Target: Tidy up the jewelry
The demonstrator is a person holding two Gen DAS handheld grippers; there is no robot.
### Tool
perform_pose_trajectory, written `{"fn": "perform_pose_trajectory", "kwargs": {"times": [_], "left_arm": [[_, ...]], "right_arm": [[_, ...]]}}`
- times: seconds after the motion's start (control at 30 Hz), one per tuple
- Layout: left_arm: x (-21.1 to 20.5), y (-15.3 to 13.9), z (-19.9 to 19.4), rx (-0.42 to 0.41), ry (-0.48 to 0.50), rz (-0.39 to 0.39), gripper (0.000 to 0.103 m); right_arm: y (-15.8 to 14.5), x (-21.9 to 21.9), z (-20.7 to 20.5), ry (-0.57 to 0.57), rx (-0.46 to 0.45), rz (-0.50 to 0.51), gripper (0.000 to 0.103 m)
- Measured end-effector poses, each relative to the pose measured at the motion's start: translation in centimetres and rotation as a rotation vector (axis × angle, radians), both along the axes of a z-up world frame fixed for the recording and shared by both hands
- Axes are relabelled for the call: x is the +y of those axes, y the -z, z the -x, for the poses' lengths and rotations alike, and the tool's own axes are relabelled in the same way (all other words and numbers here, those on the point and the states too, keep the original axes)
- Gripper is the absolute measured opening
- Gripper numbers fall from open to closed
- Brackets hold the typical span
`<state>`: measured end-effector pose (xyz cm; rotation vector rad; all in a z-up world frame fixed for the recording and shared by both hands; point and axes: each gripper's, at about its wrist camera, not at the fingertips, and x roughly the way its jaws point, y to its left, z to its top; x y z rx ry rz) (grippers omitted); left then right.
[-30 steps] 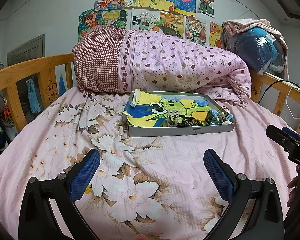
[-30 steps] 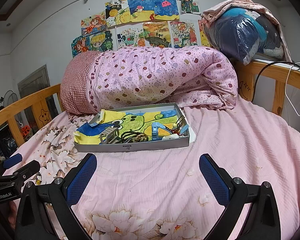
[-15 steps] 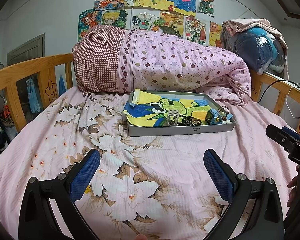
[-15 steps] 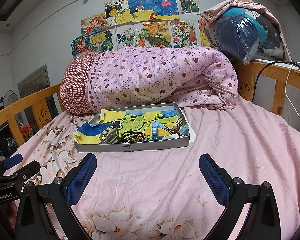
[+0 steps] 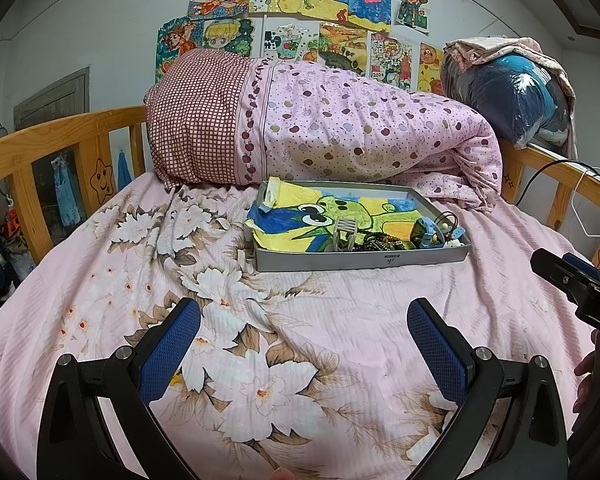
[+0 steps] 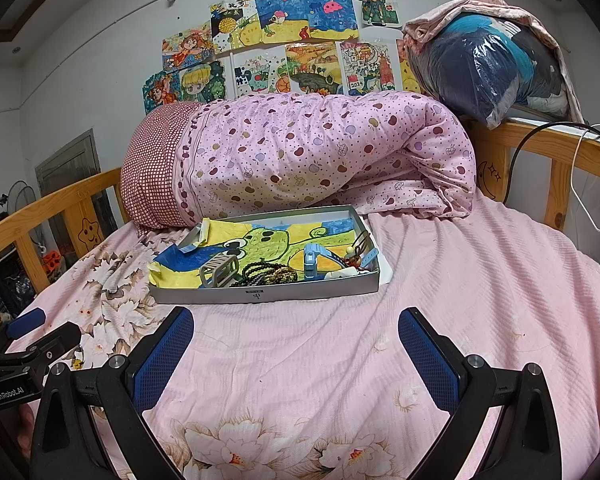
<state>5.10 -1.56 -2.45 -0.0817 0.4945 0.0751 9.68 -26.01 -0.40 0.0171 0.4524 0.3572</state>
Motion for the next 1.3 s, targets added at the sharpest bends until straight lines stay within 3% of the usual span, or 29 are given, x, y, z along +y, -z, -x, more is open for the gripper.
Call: {"fn": "perform_pose_trajectory", "kwargs": {"times": [1.3], "left_arm": [[-0.41, 0.12, 0.31, 0.001, -0.029, -0.012, 0.101]], "right_arm": [[-0.10, 0.00, -0.04, 0.001, 0.003, -0.001, 0.103]]}}
